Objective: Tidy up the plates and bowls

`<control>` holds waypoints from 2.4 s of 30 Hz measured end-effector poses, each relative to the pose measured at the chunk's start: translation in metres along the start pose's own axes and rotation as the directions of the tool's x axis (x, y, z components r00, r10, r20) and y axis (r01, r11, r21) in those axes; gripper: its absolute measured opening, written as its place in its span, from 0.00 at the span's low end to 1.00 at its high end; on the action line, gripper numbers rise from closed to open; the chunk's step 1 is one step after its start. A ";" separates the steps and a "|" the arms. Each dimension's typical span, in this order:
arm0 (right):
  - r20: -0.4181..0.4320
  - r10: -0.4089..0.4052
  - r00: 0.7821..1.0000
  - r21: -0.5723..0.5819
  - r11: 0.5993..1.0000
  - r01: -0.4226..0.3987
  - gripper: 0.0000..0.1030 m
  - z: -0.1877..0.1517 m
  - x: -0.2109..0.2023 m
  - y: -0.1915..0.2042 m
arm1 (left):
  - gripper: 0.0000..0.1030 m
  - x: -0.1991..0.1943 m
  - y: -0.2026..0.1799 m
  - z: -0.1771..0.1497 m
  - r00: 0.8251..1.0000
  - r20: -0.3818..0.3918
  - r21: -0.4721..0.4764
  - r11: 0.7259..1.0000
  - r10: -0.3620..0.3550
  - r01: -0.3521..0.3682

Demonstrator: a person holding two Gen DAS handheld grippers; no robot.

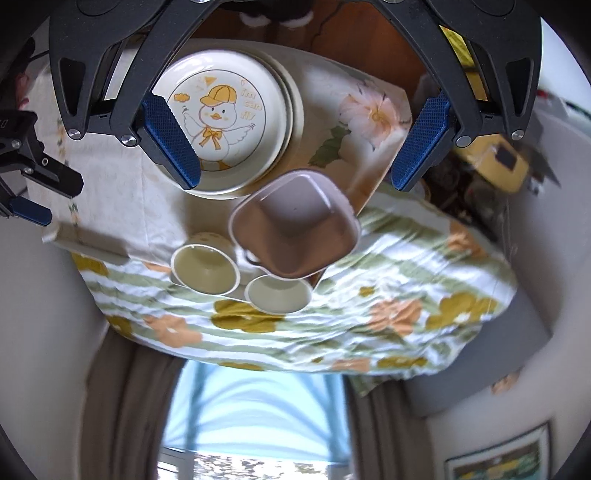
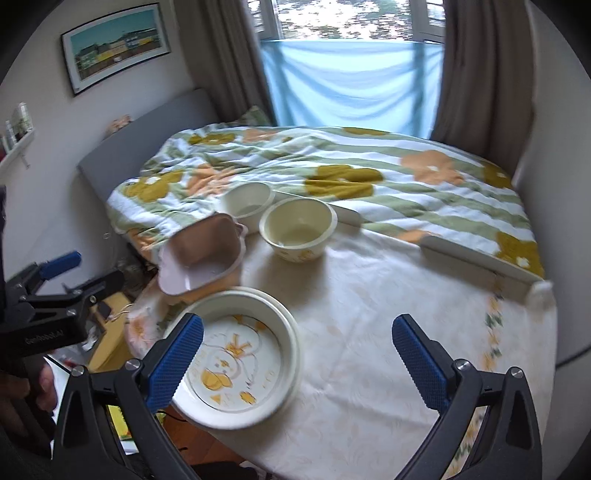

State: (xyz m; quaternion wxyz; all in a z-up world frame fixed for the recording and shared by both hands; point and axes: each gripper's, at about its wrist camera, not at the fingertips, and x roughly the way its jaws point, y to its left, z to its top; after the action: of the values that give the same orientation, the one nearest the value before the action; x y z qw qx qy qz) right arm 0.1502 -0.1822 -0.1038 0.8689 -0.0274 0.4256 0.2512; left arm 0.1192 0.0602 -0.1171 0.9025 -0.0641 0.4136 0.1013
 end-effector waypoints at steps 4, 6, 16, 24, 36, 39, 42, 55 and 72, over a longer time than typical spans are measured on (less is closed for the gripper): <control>-0.121 0.128 0.984 -0.001 0.992 -0.129 0.99 0.027 0.046 0.002 | 1.00 0.024 0.033 0.001 0.998 -0.066 -0.142 0.990 -0.004 -0.005; -0.168 0.182 0.969 0.007 0.983 -0.184 0.99 0.036 0.070 0.005 | 1.00 0.041 0.046 0.002 0.995 -0.099 -0.201 0.980 -0.015 -0.005; -0.338 0.297 0.893 -0.051 0.942 -0.332 0.74 0.064 0.185 0.041 | 0.78 0.140 0.073 -0.001 0.961 -0.241 -0.385 0.922 -0.134 0.032; -0.428 0.301 0.852 -0.067 0.930 -0.362 0.52 0.072 0.241 0.059 | 0.49 0.193 0.076 0.005 0.937 -0.315 -0.389 0.921 -0.152 0.018; -0.441 0.196 0.876 -0.183 0.936 -0.301 0.13 0.077 0.259 0.061 | 0.19 0.215 0.076 0.012 0.933 -0.341 -0.342 0.940 -0.115 -0.010; -0.434 0.189 0.881 -0.182 0.939 -0.291 0.12 0.077 0.257 0.060 | 0.19 0.213 0.074 0.014 0.935 -0.339 -0.317 0.948 -0.101 -0.012; -0.412 0.193 0.890 -0.174 0.943 -0.284 0.12 0.079 0.252 0.060 | 0.19 0.206 0.073 0.019 0.943 -0.320 -0.296 0.955 -0.093 -0.006; -0.220 0.219 0.951 -0.046 0.971 -0.235 0.12 0.075 0.136 0.019 | 0.19 0.118 0.009 0.057 0.974 -0.198 -0.129 0.988 -0.107 0.082; -0.063 -0.011 0.998 0.219 0.975 0.025 0.12 -0.051 -0.062 -0.124 | 0.19 0.018 -0.222 -0.004 0.915 -0.224 0.111 0.924 -0.335 0.366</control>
State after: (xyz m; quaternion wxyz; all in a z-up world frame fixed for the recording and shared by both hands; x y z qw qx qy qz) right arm 0.1385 -0.3296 -0.1098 0.8553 0.0573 0.4772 0.1937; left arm 0.1803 -0.1541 -0.1260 0.8619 -0.0790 0.4906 -0.1008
